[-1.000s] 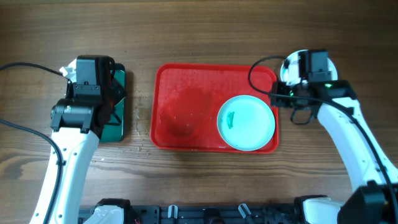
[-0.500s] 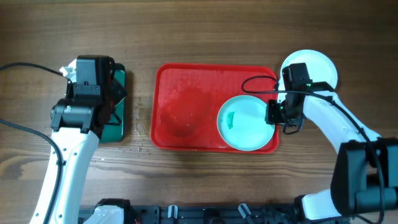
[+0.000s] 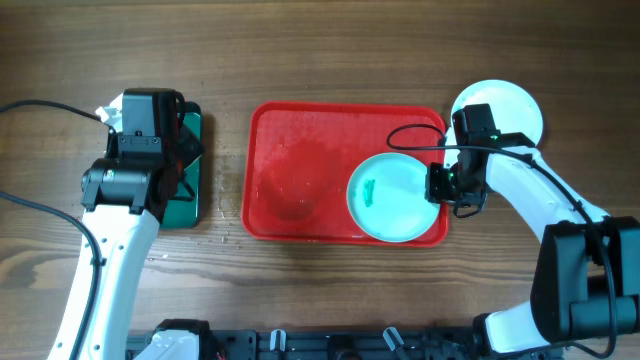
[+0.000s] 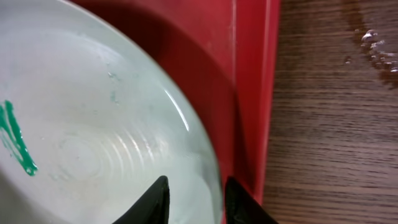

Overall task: Clean dirty plates on tray and stack at the side
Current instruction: 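Grip the rim of the last white plate with the right gripper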

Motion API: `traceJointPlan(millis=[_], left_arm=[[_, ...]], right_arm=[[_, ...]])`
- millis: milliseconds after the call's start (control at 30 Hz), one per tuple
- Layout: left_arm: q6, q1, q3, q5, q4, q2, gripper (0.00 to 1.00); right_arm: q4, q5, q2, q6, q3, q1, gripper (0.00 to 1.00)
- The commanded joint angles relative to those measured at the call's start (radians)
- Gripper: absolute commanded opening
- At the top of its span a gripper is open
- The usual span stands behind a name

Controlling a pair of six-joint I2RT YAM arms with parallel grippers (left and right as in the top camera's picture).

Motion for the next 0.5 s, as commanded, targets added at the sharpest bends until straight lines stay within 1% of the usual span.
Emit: traceJointPlan(millis=[0,100,233,367,467], left_arm=[[-0.013,0.006,-0.003,0.009,0.005,0.0,0.04],[-0.013,0.006,-0.003,0.009,0.005,0.0,0.04],[-0.013,0.006,-0.003,0.009,0.005,0.0,0.04],[-0.013,0.006,-0.003,0.01,0.005,0.0,0.04],[-0.013,0.006,-0.003,0.01,0.004,0.0,0.04]], right_arm=[[0.008,-0.044,0.014,0.005,-0.011,0.031,0.27],[0.011,-0.044,0.023,0.005,-0.012,0.055,0.27],[0.047,-0.043,0.039,0.044,-0.018,0.1,0.27],[0.118,0.035,0.053,0.055,-0.055,0.143,0.27],[0.134,0.036,0.058,0.082,-0.066,0.147,0.27]])
